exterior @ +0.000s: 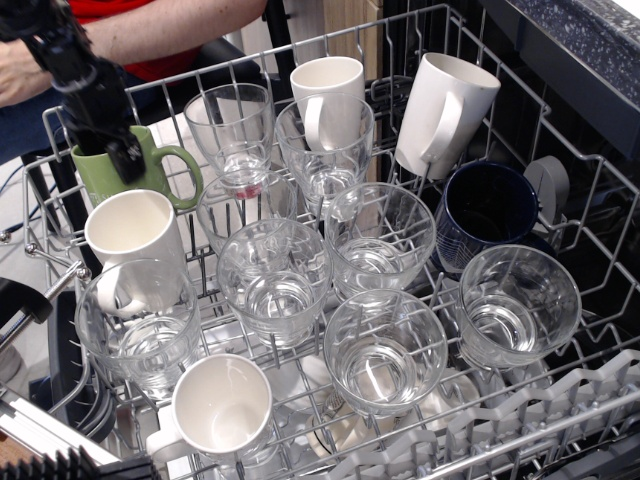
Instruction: Pick up green mug
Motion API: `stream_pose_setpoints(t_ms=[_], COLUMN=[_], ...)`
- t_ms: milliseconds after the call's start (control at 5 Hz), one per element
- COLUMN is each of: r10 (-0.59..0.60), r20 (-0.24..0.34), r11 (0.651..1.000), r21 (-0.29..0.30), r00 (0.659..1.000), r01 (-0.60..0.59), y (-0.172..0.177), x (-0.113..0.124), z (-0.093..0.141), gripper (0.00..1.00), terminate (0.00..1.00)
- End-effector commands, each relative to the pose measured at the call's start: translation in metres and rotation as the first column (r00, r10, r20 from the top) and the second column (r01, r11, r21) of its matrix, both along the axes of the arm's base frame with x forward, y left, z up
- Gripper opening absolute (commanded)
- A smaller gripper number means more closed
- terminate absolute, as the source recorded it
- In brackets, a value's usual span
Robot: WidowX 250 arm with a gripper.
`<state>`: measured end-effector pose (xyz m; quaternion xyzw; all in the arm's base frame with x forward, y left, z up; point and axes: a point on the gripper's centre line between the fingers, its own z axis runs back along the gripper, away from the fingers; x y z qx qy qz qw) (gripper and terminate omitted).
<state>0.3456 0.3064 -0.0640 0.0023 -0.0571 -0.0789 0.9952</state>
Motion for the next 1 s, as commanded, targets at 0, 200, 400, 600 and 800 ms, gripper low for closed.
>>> stream_pose_setpoints(t_ms=[0,200,400,600,800], r10=[0.031,0.038,0.048,0.089,0.131], r20=[0.029,0.015,-0.011,-0.043,-0.016], r11=[0.997,0.997,0.998,0.993,0.985], r21=[0.072,0.064,0.045,0.082,0.119], r00=[0.999,0.999,0.999,0.995,0.991], r01=[-0.033,-0.039,-0.048,-0.086,-0.129], y=[0.009,0.009,0.009,0.011,-0.029], x=[0.004,0.003,0.002,0.000,-0.015], z=[0.025,0.024,0.023,0.023,0.073], gripper=[0.00,0.00,0.00,0.00,0.00], terminate=[0.00,0.00,0.00,0.00,0.00])
